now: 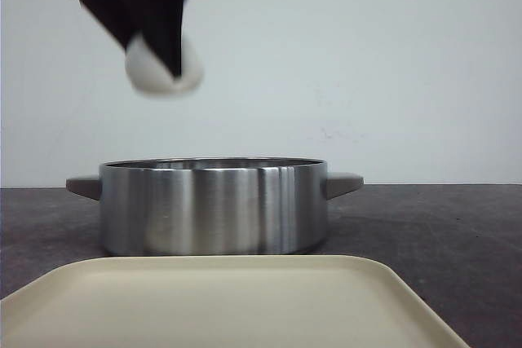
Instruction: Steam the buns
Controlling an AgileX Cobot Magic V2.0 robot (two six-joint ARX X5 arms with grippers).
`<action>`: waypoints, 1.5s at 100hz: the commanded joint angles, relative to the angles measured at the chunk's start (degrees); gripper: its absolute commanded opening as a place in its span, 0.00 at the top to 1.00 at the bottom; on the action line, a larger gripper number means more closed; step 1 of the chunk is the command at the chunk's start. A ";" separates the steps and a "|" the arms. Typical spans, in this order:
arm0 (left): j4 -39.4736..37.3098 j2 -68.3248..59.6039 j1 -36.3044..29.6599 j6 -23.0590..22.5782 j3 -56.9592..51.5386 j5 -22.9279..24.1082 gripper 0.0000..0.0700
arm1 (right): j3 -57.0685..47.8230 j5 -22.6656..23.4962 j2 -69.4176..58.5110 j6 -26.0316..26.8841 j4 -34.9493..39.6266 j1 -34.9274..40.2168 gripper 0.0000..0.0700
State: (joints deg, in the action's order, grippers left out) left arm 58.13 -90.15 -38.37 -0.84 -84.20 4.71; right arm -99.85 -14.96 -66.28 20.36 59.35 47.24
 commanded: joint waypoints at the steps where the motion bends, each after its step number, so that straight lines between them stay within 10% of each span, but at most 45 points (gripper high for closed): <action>1: -1.09 -3.06 0.31 -5.77 -0.76 0.44 1.00 | -0.74 0.11 -0.63 -0.20 -0.48 0.63 1.00; 53: -10.21 -18.80 1.79 -10.05 -0.76 7.52 0.98 | -0.74 -0.09 -0.68 0.20 3.87 0.63 1.00; 81: -9.99 -19.06 2.38 -7.78 -0.83 7.52 0.24 | -0.74 -0.11 -0.68 0.20 3.72 0.63 1.00; 95: -9.01 -18.91 2.43 -7.19 -0.92 7.52 0.09 | -0.74 -0.15 -0.68 0.17 3.72 0.63 1.00; 116: -5.79 -17.99 2.62 -4.66 -3.34 7.13 0.09 | -0.70 -0.59 -0.68 0.04 3.72 0.63 1.00; 137: -11.67 -6.75 4.20 8.44 -3.50 -2.05 0.11 | 1.36 -8.59 -0.68 -1.09 2.78 0.63 0.99; 150: -16.26 4.50 4.15 8.66 -3.48 -1.95 0.67 | 5.07 -9.01 -0.44 -4.52 -2.47 0.63 0.99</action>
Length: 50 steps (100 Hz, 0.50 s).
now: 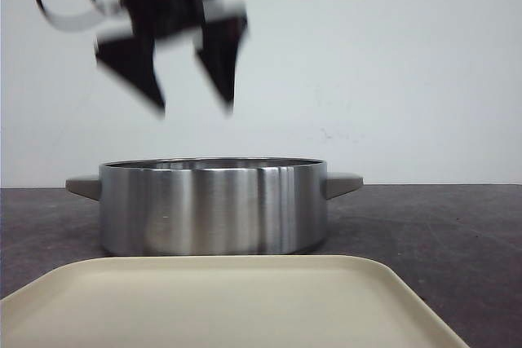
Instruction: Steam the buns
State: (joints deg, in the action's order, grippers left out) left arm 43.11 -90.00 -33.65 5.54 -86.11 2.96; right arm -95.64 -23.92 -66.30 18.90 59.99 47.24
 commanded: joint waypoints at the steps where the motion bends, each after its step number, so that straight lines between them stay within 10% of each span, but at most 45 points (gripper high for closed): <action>1: -1.46 5.20 -0.55 2.29 -1.57 -0.15 0.73 | 1.29 0.00 -0.35 -3.39 -3.72 0.63 0.99; 7: -2.75 10.21 -0.55 2.95 -1.46 0.20 1.00 | 4.39 0.39 0.02 -5.49 -8.37 0.72 0.99; 50: -9.86 47.41 -0.55 7.21 22.01 5.22 1.00 | 32.92 16.52 3.06 -12.22 -59.74 3.54 0.99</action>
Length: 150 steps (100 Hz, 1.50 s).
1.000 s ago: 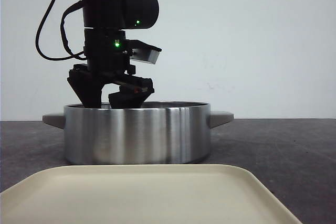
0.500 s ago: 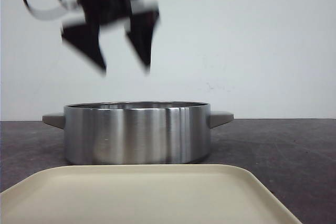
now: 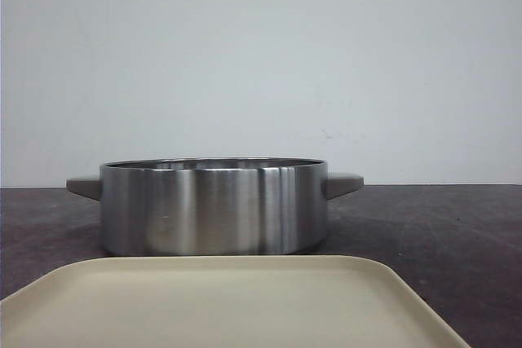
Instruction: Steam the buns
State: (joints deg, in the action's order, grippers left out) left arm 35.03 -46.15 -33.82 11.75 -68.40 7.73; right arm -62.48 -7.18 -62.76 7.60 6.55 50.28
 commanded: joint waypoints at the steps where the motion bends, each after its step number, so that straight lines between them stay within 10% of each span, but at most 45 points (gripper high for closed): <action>1: -2.03 4.33 -0.37 1.03 5.01 0.46 1.00 | -0.15 -0.26 -0.59 -0.92 -6.73 0.50 0.99; 111: -0.31 16.46 -0.33 1.84 9.75 0.85 1.00 | -0.09 -0.61 2.23 -0.76 -1.64 -2.27 0.99; 129: -0.31 16.52 -0.31 1.84 9.75 0.85 1.00 | 3.96 -2.84 11.67 -7.76 11.63 -14.27 0.99; 150: -0.33 16.52 -0.33 1.84 9.75 0.85 1.00 | 25.75 9.14 28.74 -15.89 -4.42 -34.40 0.99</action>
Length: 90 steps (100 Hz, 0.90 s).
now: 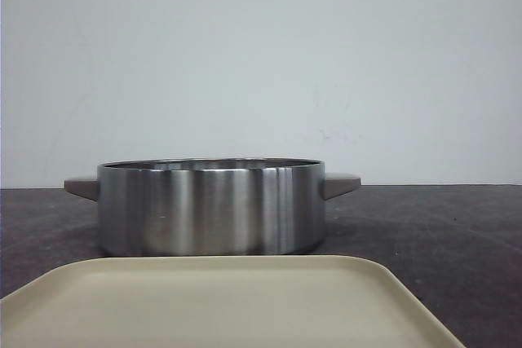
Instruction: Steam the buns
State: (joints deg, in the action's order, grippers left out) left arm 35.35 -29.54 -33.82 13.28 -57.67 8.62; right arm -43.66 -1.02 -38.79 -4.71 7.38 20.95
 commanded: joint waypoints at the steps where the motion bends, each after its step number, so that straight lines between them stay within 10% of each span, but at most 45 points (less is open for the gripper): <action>1: -0.66 -0.09 -0.31 0.31 -0.98 -0.04 1.00 | 8.13 3.06 5.64 -3.56 -5.97 -5.92 0.99; 42: -0.63 -0.09 -0.33 0.31 -0.98 -0.04 1.00 | 42.84 2.86 38.38 4.20 -2.75 -21.46 0.99; 90: -0.63 0.02 -0.33 0.31 -0.98 -0.07 1.00 | 42.93 3.87 38.58 2.78 1.57 -20.70 0.99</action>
State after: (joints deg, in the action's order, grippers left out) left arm 35.35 -29.45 -33.82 13.28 -57.67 8.64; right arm -0.86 2.85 -0.19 -1.89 9.65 0.05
